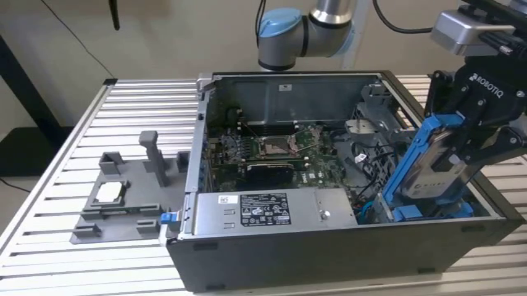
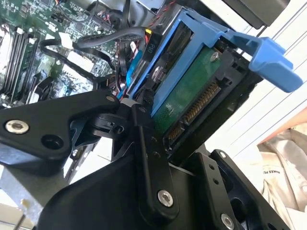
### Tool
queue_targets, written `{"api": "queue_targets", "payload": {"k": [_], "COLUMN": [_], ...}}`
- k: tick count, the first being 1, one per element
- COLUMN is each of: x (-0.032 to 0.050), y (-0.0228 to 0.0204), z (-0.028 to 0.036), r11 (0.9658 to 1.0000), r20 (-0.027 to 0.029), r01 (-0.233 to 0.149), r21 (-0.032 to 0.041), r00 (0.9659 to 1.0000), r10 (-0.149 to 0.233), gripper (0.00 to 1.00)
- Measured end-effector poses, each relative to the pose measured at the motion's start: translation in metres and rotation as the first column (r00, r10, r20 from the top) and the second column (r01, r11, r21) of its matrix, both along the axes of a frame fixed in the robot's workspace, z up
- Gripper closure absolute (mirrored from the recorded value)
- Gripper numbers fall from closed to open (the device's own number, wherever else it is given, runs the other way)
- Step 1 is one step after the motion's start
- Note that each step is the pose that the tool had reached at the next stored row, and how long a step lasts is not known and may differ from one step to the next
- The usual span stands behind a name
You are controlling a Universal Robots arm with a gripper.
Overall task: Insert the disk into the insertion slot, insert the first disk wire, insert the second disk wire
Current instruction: 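Insert the disk into the insertion slot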
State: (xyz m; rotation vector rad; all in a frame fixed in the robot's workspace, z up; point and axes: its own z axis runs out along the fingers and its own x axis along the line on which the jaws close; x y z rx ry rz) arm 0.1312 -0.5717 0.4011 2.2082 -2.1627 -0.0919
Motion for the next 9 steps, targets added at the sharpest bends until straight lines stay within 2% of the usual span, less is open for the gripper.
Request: {"api": "queue_targets", "payload": {"k": [9], "x": [0.0000], "y": [0.0000], "z": [-0.0164], "r11": [1.0000], "r20": [0.0001], "r01": [0.000], "r21": [0.0051], "r00": [1.0000], "r10": [0.000], "gripper": [0.67]}}
